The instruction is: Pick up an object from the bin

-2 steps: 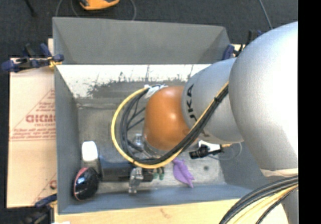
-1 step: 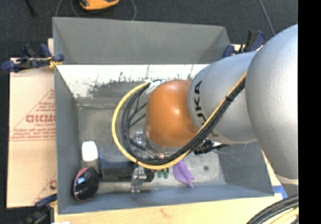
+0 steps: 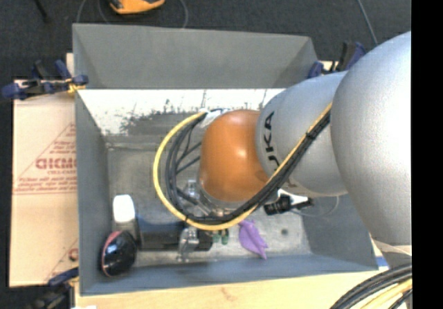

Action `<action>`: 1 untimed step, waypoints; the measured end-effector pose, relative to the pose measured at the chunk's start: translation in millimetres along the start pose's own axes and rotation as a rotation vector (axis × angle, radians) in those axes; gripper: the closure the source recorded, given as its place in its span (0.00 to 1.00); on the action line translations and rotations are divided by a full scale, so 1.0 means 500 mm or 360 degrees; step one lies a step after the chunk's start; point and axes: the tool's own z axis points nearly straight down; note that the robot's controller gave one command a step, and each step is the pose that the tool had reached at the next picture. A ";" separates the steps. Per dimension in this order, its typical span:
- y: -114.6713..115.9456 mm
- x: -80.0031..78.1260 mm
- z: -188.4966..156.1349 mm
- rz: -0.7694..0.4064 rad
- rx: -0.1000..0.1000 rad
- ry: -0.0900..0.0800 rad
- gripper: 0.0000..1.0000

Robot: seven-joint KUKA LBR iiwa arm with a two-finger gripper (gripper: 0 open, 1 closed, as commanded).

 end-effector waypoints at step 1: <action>0.002 -0.007 0.111 0.0043 -0.0006 -0.0017 0.00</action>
Offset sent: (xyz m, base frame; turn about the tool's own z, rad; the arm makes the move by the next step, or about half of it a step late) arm -0.0043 -0.0031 -0.0571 0.1198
